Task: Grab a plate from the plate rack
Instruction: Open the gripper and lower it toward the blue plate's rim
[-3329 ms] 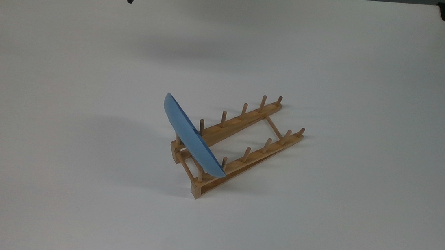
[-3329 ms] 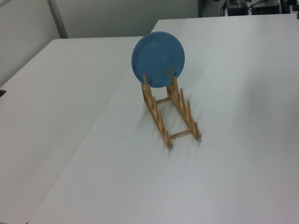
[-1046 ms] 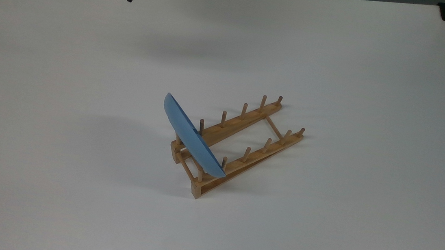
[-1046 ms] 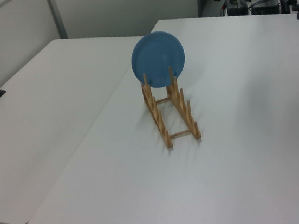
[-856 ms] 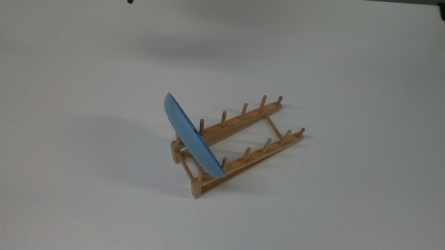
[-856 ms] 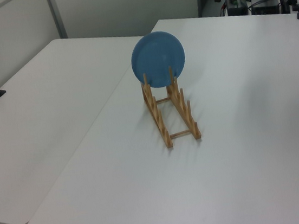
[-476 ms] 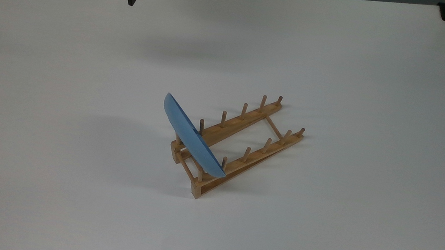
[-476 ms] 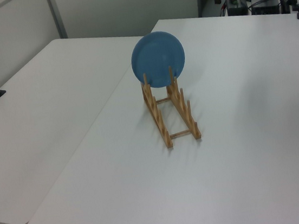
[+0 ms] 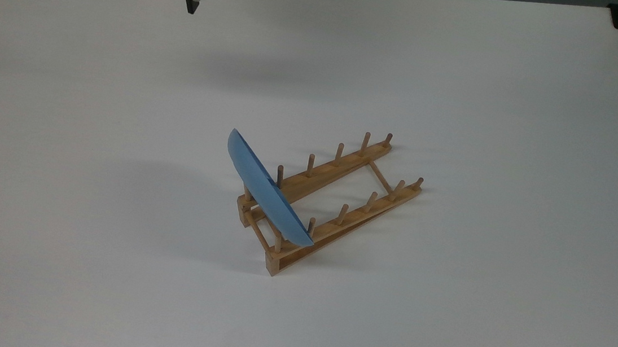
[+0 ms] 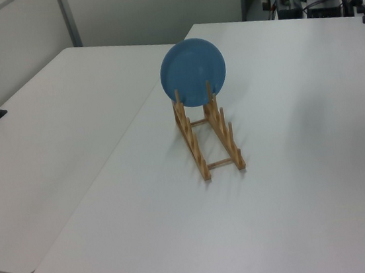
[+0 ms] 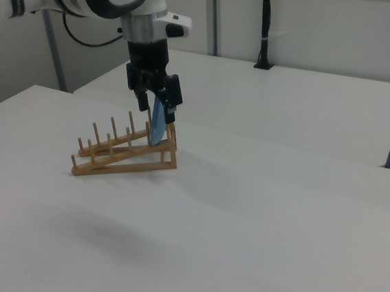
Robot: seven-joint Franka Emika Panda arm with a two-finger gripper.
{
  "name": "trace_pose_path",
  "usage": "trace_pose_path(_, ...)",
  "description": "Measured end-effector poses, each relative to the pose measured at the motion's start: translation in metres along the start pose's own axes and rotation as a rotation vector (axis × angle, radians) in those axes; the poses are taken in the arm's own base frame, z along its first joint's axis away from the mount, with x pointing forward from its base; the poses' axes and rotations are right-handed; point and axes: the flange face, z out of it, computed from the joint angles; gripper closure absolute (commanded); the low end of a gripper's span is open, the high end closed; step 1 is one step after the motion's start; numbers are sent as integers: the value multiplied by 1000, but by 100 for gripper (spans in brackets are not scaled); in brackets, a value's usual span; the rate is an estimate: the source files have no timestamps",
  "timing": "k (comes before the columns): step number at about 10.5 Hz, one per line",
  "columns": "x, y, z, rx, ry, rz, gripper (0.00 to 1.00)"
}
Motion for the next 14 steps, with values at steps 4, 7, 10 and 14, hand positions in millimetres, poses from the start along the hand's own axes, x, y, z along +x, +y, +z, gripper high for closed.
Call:
trace_pose_path(4, -4, -9, 5, -4, -35, -18, 0)
trace_pose_path(7, -5, -23, 12, -8, -58, -44, 0)
trace_pose_path(10, 1, -32, 25, -10, -69, -58, 0)
trace_pose_path(14, 23, -108, 18, -54, 164, -194, 0)
